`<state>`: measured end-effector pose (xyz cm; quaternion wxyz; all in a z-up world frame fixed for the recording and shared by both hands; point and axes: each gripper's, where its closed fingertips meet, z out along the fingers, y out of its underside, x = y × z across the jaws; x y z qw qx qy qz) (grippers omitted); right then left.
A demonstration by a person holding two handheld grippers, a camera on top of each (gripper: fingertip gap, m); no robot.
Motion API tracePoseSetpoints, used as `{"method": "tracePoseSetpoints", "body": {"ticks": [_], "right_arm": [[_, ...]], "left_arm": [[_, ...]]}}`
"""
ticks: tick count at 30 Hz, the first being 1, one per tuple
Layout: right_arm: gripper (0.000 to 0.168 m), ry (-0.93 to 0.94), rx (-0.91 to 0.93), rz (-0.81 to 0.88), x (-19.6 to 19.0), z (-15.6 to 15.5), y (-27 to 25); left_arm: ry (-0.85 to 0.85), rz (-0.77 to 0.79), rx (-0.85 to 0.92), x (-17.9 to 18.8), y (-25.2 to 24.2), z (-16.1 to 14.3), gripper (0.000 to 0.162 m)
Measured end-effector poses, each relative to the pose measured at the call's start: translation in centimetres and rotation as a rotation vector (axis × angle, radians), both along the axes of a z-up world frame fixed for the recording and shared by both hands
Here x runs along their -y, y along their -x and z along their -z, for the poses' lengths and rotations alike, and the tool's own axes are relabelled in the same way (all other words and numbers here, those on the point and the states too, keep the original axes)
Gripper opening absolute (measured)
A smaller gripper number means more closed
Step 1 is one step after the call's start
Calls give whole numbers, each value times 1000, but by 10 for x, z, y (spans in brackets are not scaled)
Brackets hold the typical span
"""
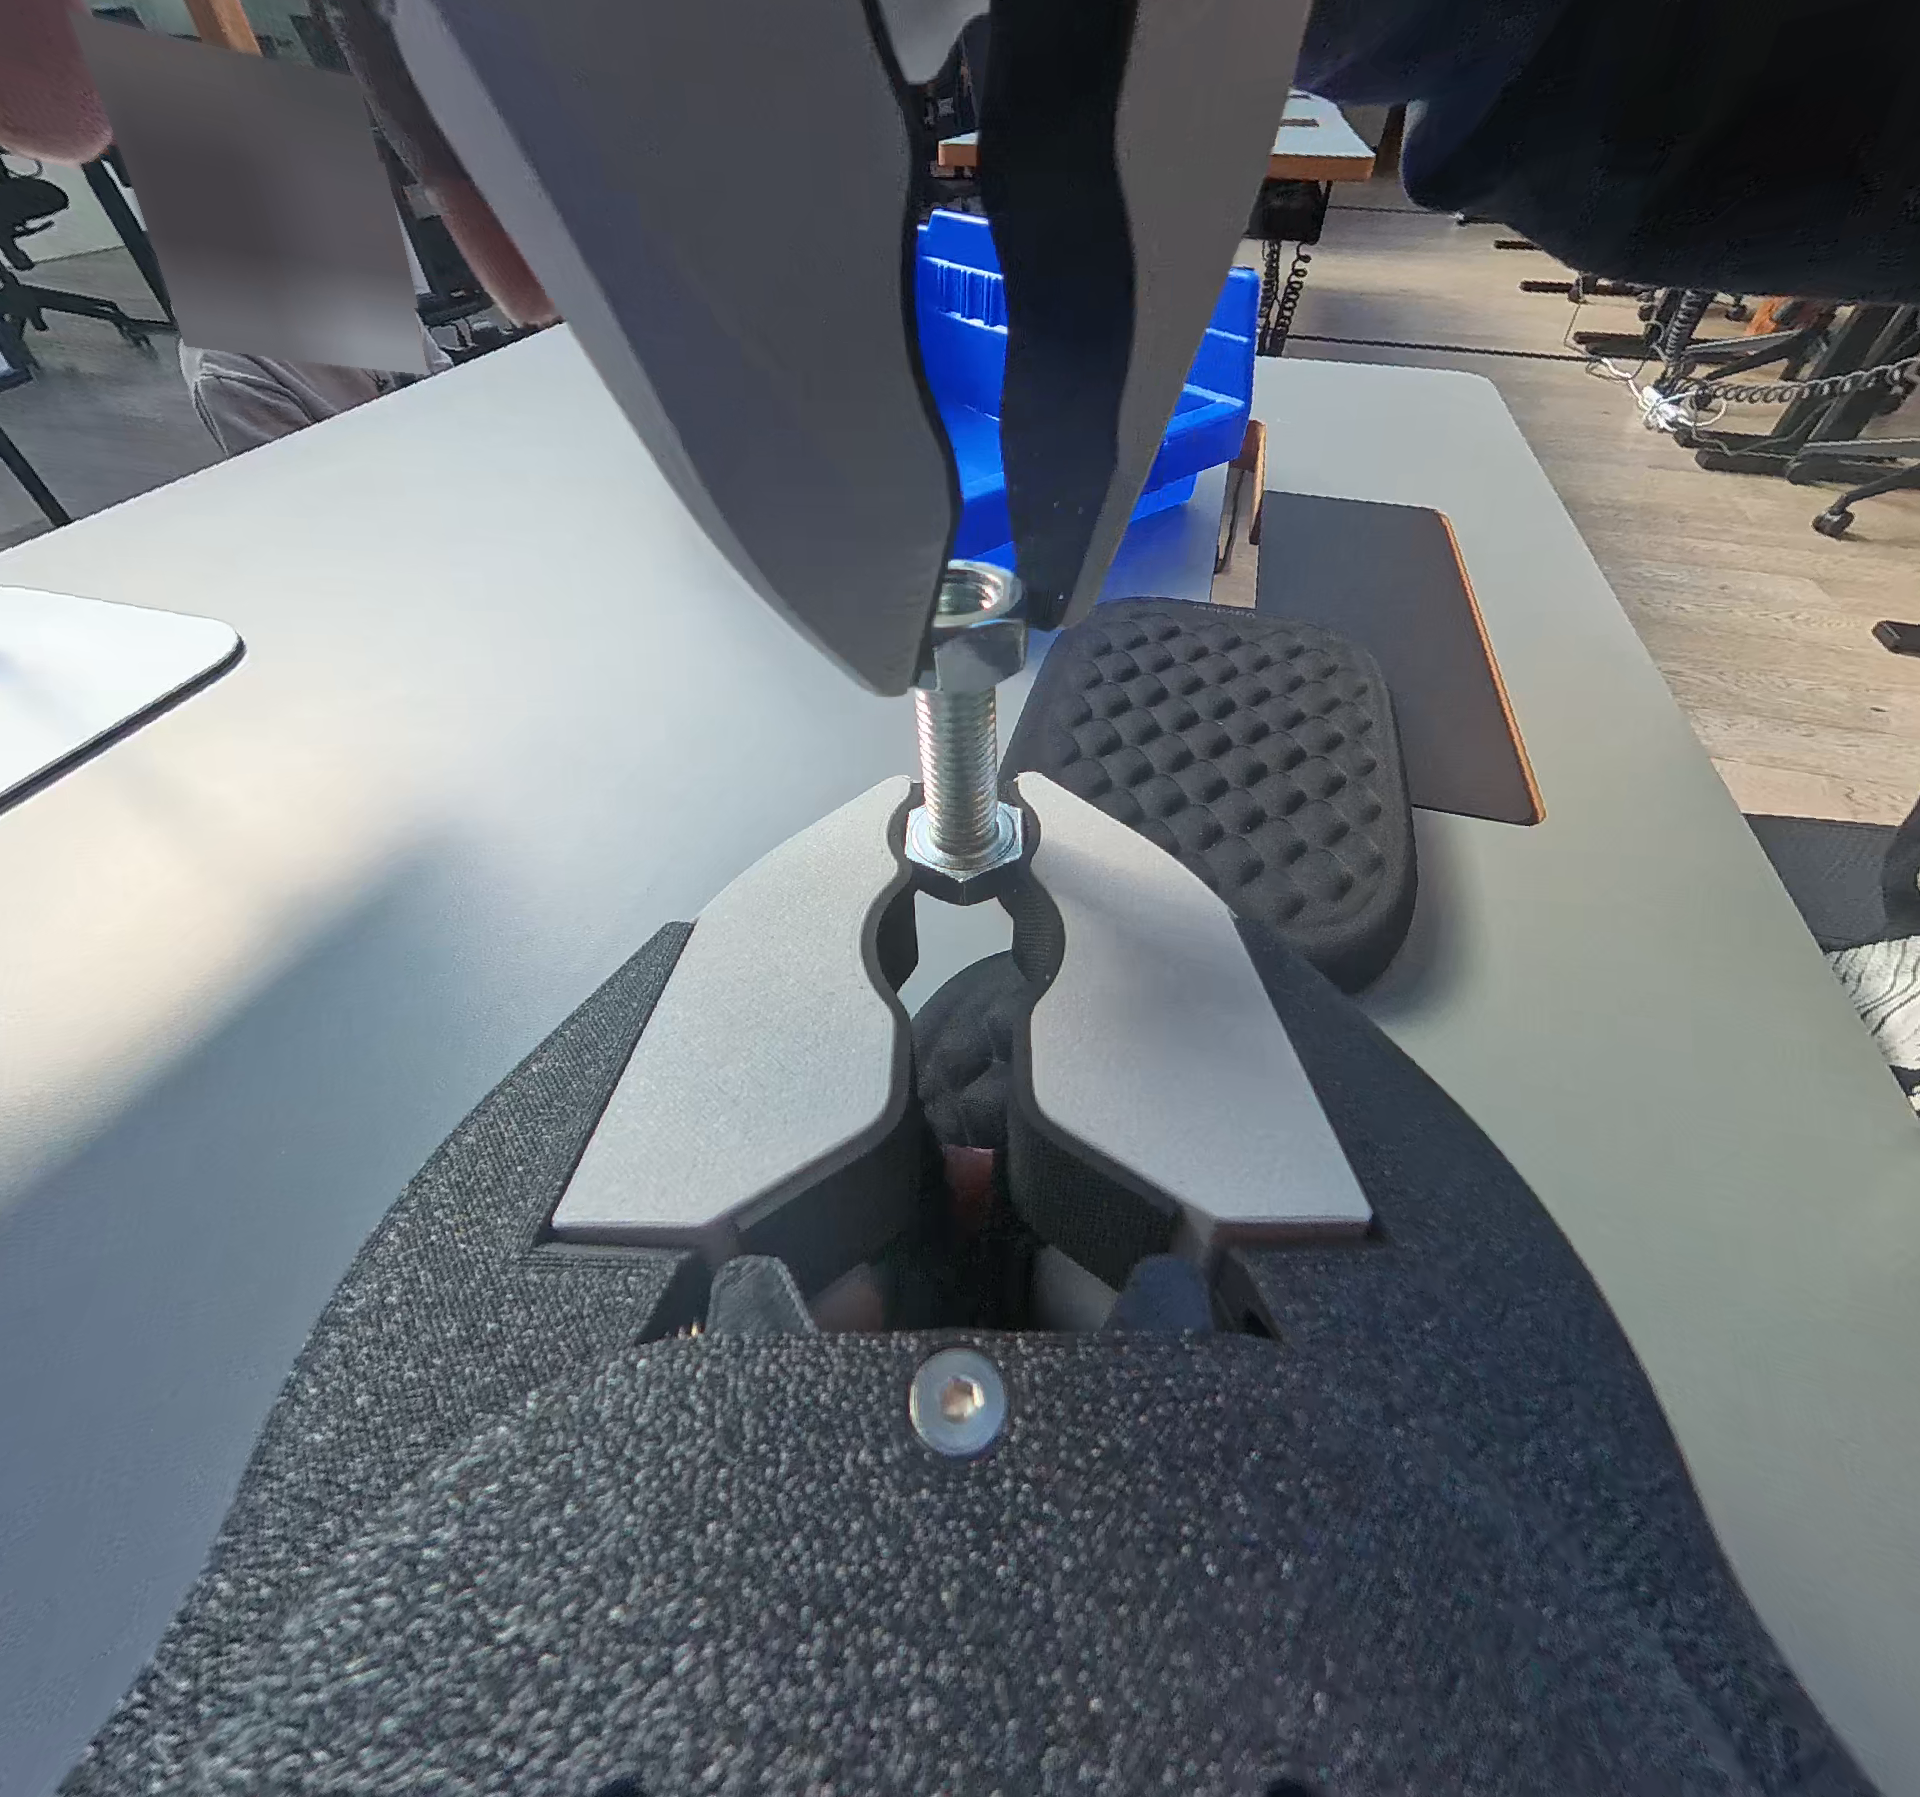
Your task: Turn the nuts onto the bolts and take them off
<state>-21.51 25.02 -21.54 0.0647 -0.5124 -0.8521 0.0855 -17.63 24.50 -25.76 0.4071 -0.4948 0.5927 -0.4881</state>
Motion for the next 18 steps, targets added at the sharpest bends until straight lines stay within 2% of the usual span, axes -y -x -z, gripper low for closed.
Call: {"method": "tracePoseSetpoints", "body": {"ticks": [7, 12, 15, 18], "right_arm": [[17, 13, -4, 269, -3, -1, 0], [17, -17, 9, 673, -8, 3, 1], [17, -45, -25, 683, -6, 1, 3], [35, -19, -68, 611, -6, -6, 8]], "left_arm": [[-6, -31, 6, -3, 0, -1, 13], [-8, -53, -10, -6, -1, 2, 13], [-10, -40, -3, -4, -1, 1, 13], [1, -33, 0, -4, -1, 0, 13]]}}
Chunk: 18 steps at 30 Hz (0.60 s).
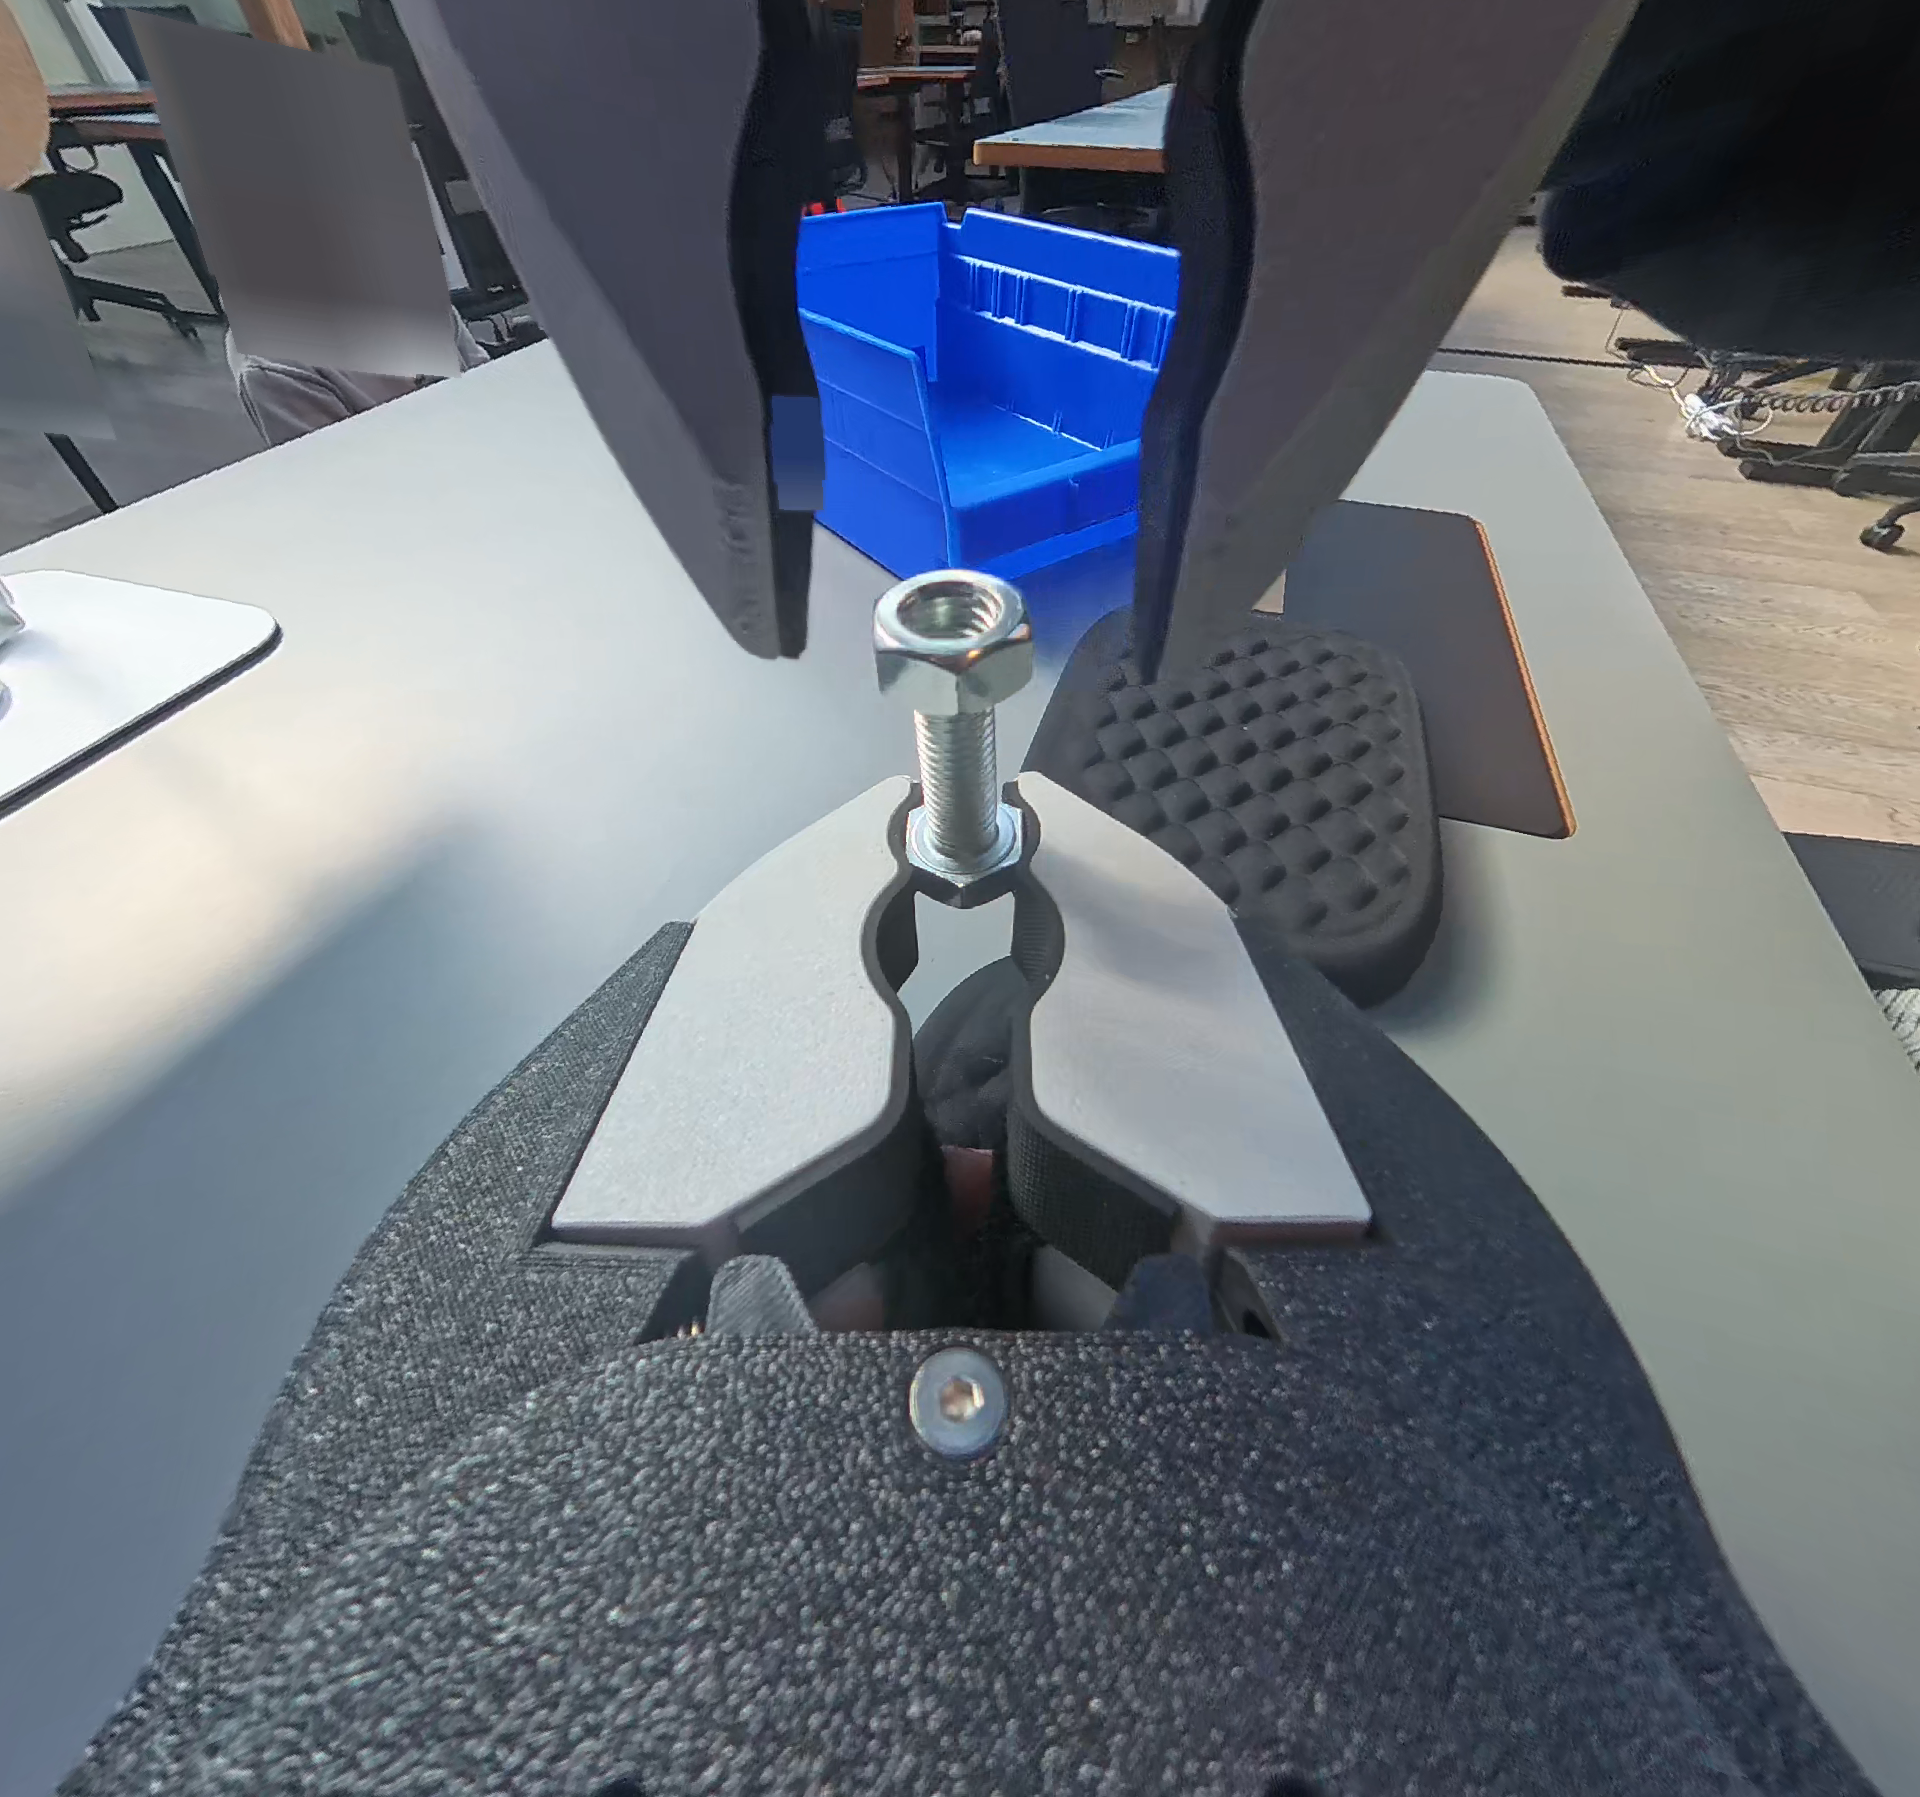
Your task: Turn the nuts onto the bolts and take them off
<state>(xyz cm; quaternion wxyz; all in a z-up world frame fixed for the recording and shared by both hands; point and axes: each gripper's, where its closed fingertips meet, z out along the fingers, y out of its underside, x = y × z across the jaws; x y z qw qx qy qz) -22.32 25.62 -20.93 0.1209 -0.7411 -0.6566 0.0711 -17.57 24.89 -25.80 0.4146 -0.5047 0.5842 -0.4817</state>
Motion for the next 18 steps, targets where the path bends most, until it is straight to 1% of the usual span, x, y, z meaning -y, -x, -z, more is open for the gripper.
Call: {"method": "tracePoseSetpoints", "body": {"ticks": [2, 4, 5, 7, 11, 14, 16, 18], "right_arm": [[40, -33, 13, -167, -3, -3, -1], [42, -55, 60, -408, -1, 0, -7], [46, -72, 81, -509, -2, 1, -10], [45, -61, 99, -609, -2, 4, -10], [35, -9, 86, -679, 0, 6, -4], [18, 15, 88, -713, 5, 8, -5], [17, 11, 77, -664, 5, 7, -4], [17, 8, 72, -570, 4, 7, -6]], "left_arm": [[-2, 9, 1, 1, 0, 0, 13], [-6, 11, -1, 2, 0, 0, 13], [-7, 17, -2, 3, 0, 0, 13], [-9, 20, -3, 3, 0, 0, 13], [-10, 27, -6, 4, 0, 1, 13], [-6, 24, -5, 3, 0, 1, 13], [1, 21, 0, 2, 1, 0, 13], [-6, 10, 0, 1, 0, 0, 13]]}}
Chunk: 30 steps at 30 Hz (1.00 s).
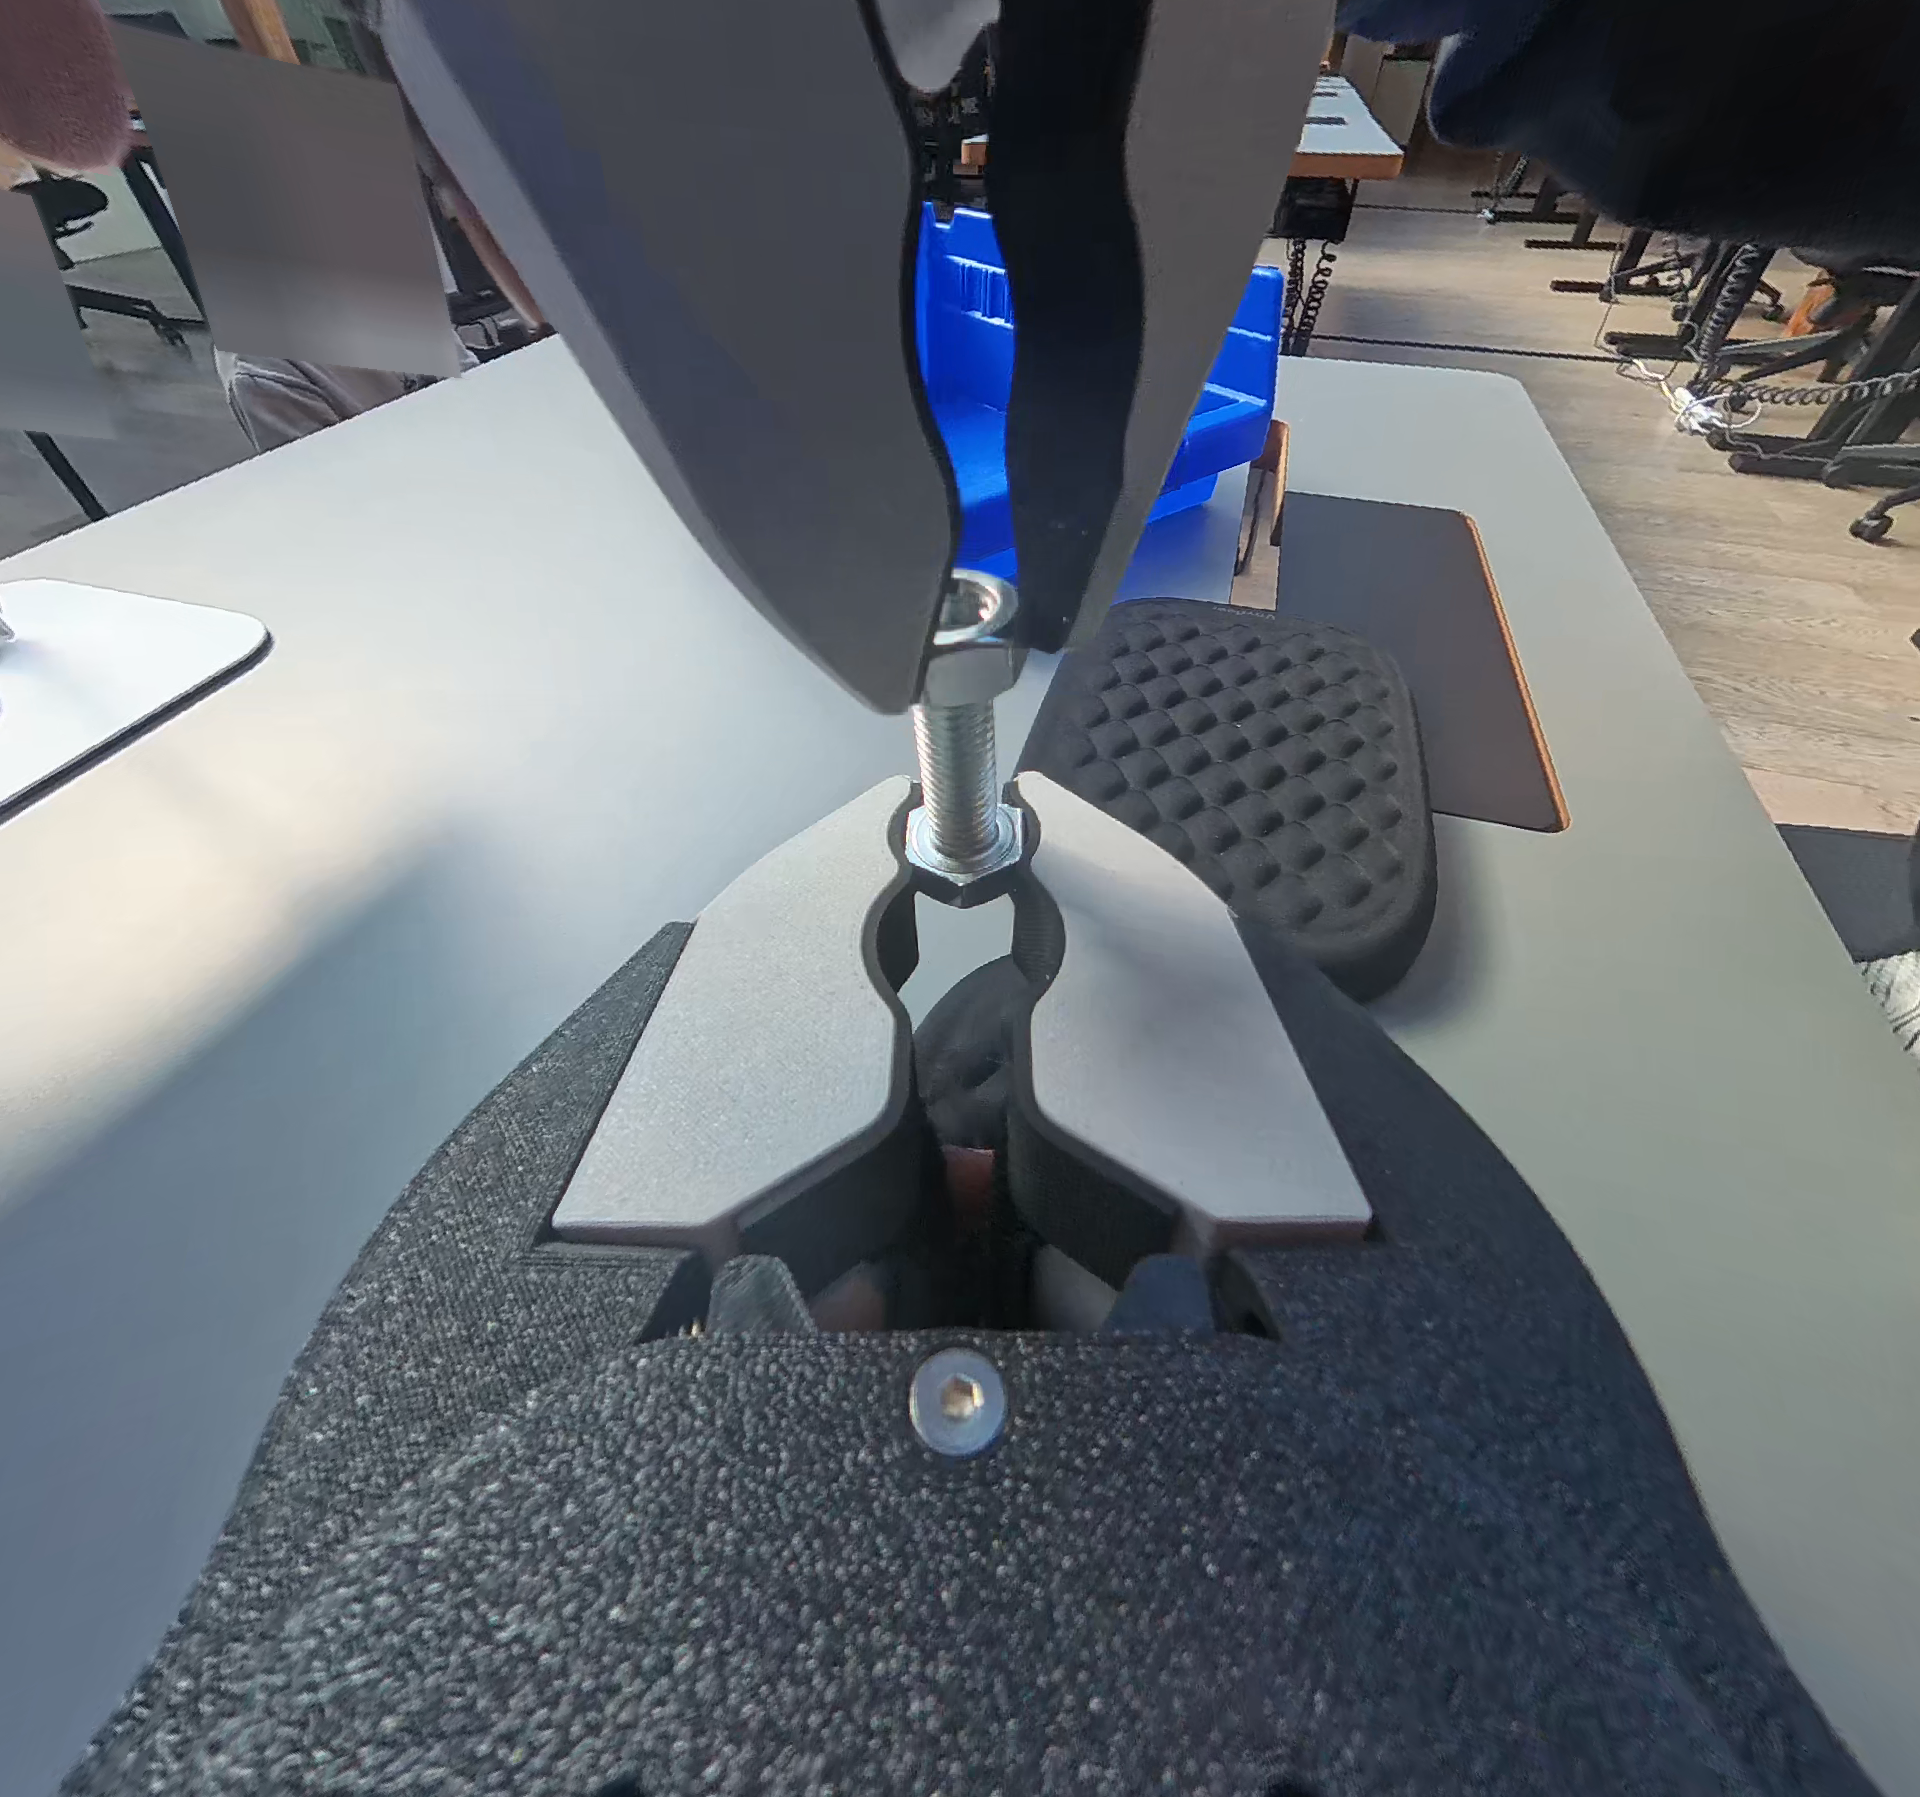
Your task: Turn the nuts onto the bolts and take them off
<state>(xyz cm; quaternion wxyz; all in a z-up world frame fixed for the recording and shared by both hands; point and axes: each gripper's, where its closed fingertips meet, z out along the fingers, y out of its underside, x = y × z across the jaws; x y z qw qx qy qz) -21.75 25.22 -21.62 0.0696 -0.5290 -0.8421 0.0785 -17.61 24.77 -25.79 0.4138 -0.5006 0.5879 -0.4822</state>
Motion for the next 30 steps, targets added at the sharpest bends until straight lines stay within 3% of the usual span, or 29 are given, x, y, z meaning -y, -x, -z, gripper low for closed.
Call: {"method": "tracePoseSetpoints", "body": {"ticks": [7, 9, 11, 16, 18, 25, 30], "right_arm": [[17, -15, 29, 570, -2, 3, -1], [19, -40, 20, 550, -2, 1, -2], [42, -66, 17, 482, -6, -3, -3], [48, -75, 18, 29, -2, -5, -5], [47, -70, 53, -64, -2, -1, -8], [18, -9, 4, -172, 2, 3, 1], [17, -12, 22, 109, -2, 3, 0]], "left_arm": [[-19, -6, -16, 1, -1, 3, 13], [-17, -1, -11, 1, -1, 2, 13], [-13, 5, -9, 2, -1, 2, 13], [-13, 11, -9, 2, 0, 2, 13], [-10, 12, -7, 2, 0, 1, 13], [-6, 14, -4, 2, 0, 1, 13], [0, -6, 1, -1, 0, 0, 13]]}}
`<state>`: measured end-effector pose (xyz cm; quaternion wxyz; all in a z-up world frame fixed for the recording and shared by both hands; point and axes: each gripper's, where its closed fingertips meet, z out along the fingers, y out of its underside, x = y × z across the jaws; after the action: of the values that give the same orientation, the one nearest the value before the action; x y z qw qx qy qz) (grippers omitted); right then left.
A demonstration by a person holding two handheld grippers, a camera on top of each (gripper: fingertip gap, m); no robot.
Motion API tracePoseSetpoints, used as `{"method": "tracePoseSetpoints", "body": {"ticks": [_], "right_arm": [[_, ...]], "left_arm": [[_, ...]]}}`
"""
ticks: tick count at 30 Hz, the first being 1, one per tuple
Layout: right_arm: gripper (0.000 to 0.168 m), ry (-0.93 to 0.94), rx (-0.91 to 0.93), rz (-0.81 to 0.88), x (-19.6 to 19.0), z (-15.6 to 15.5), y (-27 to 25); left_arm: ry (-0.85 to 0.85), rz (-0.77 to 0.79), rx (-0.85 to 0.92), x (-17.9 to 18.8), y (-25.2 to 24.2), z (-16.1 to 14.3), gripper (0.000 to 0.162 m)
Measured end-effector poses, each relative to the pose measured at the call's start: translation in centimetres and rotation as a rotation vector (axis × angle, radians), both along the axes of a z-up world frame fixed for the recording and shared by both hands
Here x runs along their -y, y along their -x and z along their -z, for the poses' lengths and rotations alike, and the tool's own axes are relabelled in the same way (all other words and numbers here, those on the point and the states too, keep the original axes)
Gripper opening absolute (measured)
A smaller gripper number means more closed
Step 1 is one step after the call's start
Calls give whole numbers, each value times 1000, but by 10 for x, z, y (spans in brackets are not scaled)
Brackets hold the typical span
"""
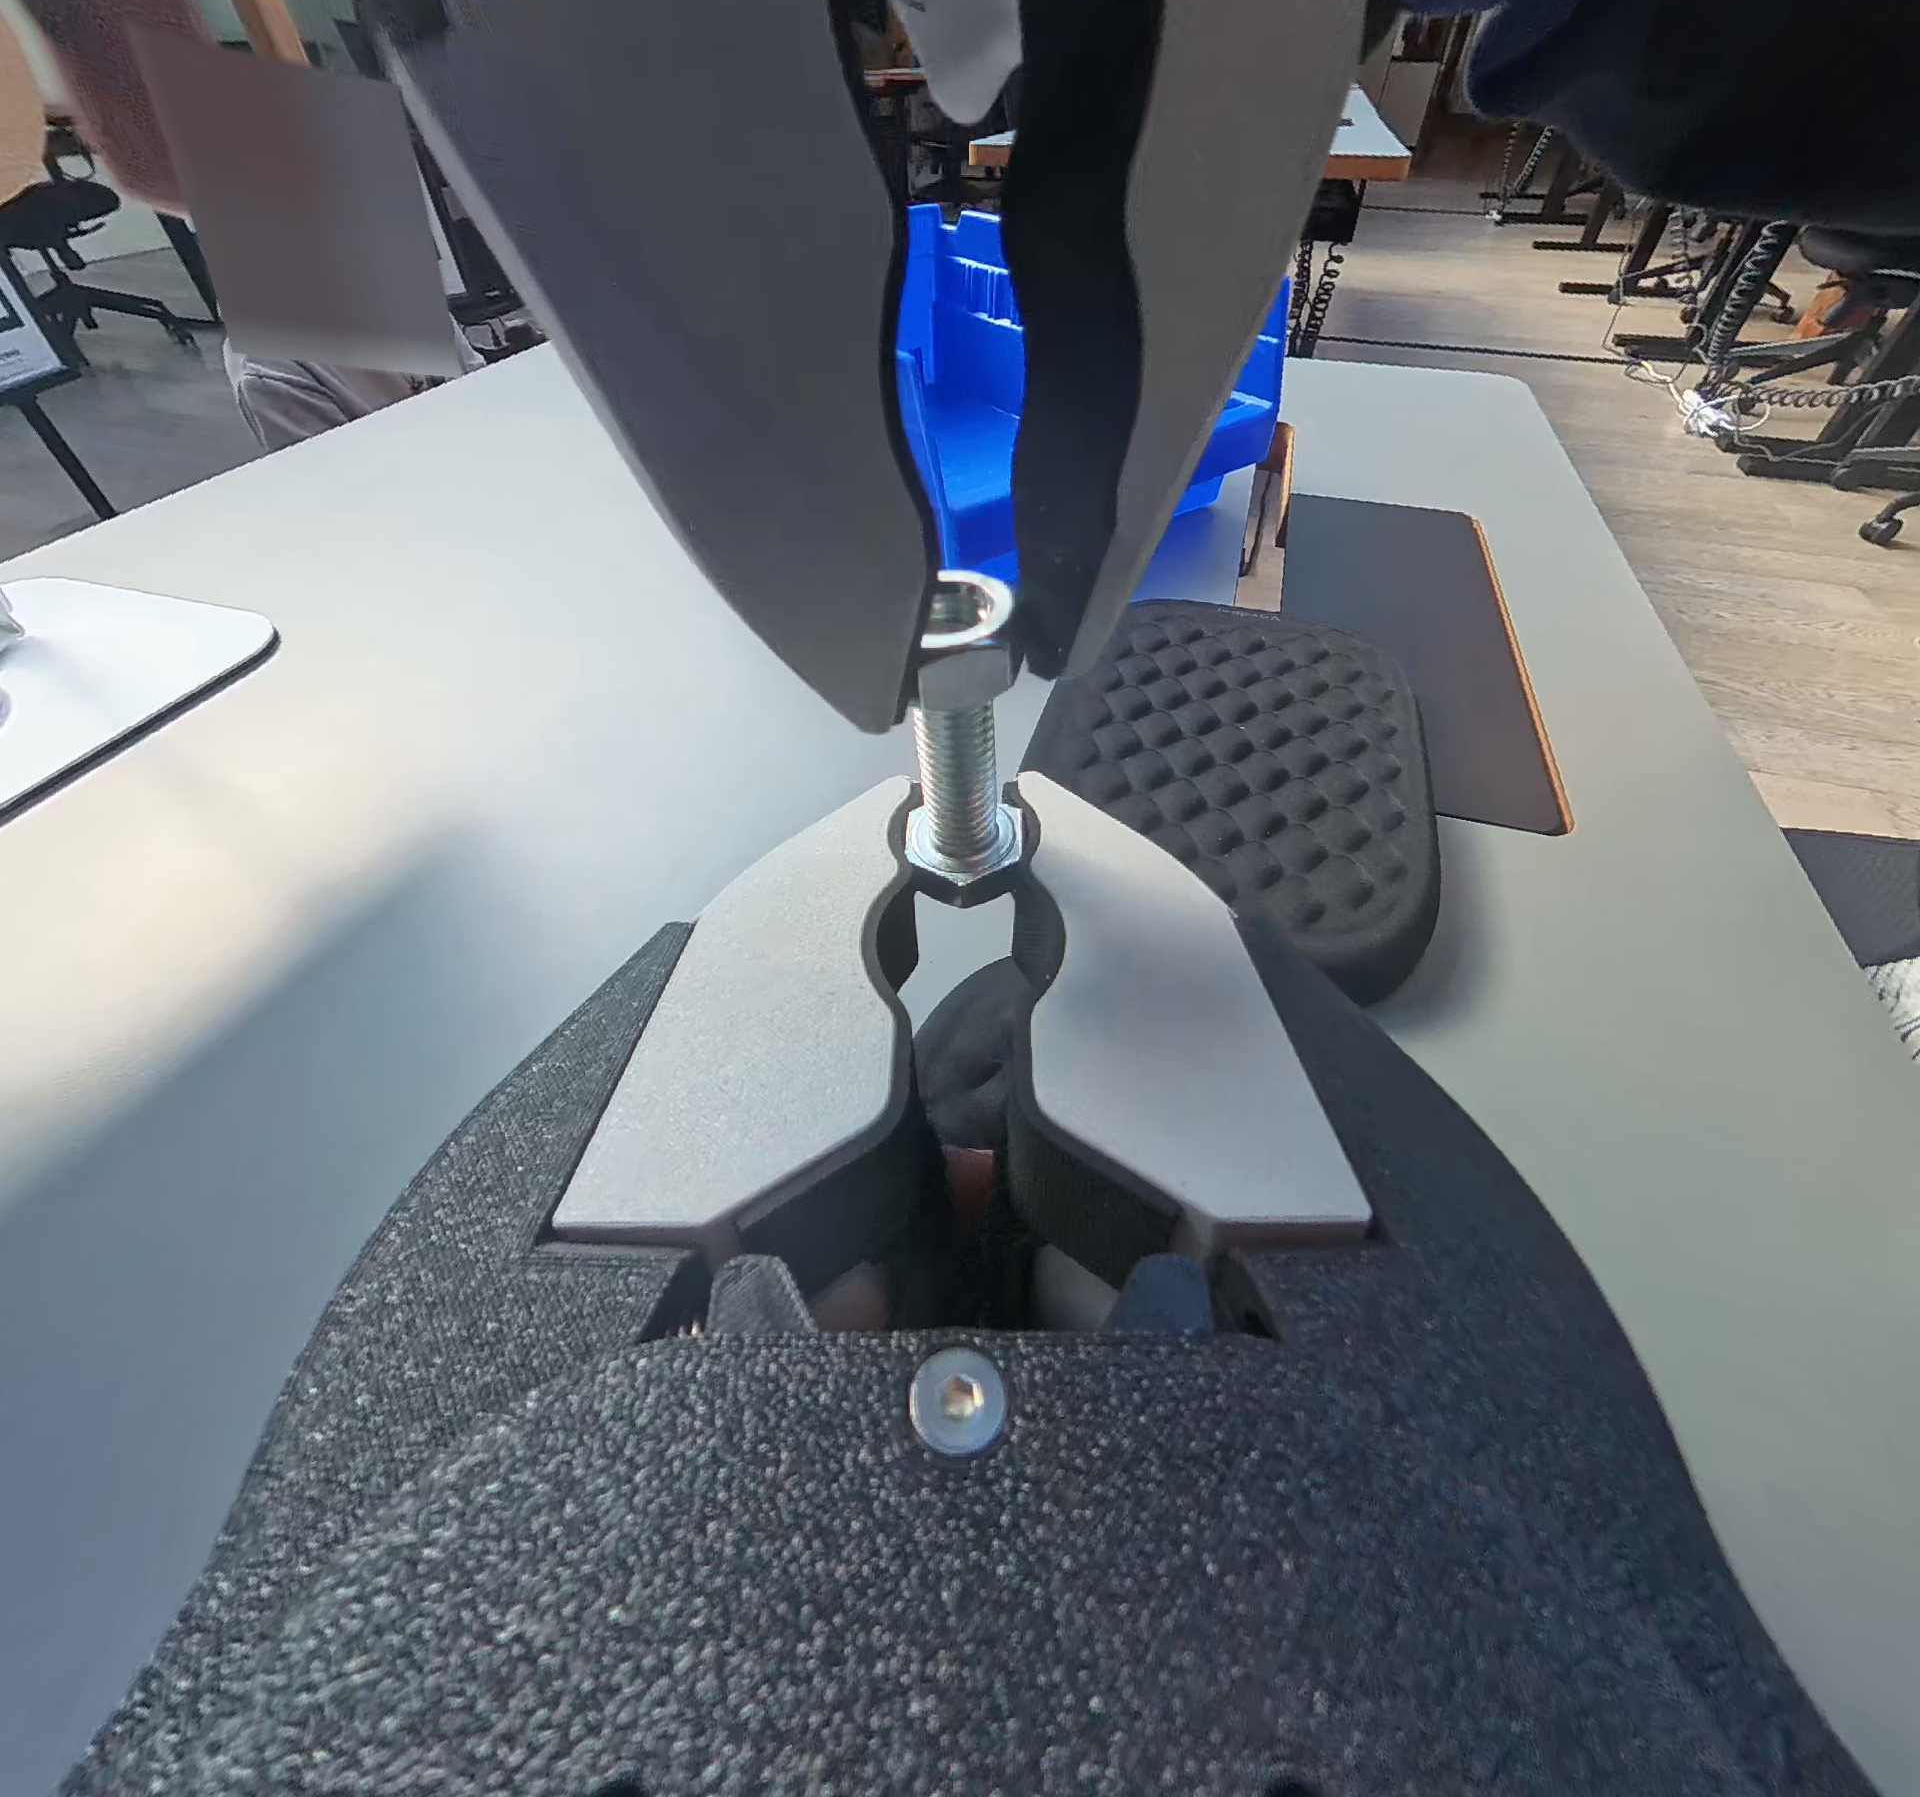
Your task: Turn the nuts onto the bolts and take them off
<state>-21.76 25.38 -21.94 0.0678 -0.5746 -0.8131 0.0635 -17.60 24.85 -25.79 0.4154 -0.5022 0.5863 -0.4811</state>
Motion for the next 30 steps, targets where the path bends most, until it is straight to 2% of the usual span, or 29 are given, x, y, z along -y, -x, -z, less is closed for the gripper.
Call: {"method": "tracePoseSetpoints", "body": {"ticks": [4, 5, 7, 8, 10, 14, 16, 19, 21, 23, 25, 30], "right_arm": [[17, 15, 28, 444, 0, 2, -1], [17, 8, 21, 471, -1, 2, -1], [24, -7, 5, 454, 0, 1, -1], [40, -5, -7, 440, -1, 0, 0], [44, 6, -23, 350, -1, -5, 1], [54, -46, -16, -99, 2, -8, -5], [50, -73, -7, -221, 0, -6, -4], [43, -38, 10, -259, 0, -2, -2], [32, -45, -1, -303, -1, 0, 1], [20, -34, 18, -309, 1, 2, -1], [20, -35, 17, -243, 0, 2, -2], [19, -30, 22, 106, -1, 3, -4]], "left_arm": [[-13, 3, -11, 1, -1, 2, 13], [-15, 8, -13, 2, -1, 2, 13], [-18, 6, -11, 2, -1, 2, 13], [-15, 7, -7, 2, 0, 1, 13], [-11, 9, -4, 2, 0, 1, 13], [-12, 14, -4, 3, 0, 1, 13], [-12, 16, -5, 3, 0, 1, 13], [-14, 21, -6, 4, 0, 1, 13], [-14, 22, -6, 4, 0, 1, 13], [-11, 17, -5, 3, 0, 1, 13], [-5, 14, -2, 2, 0, 0, 13], [-12, 1, -7, 1, -1, 1, 13]]}}
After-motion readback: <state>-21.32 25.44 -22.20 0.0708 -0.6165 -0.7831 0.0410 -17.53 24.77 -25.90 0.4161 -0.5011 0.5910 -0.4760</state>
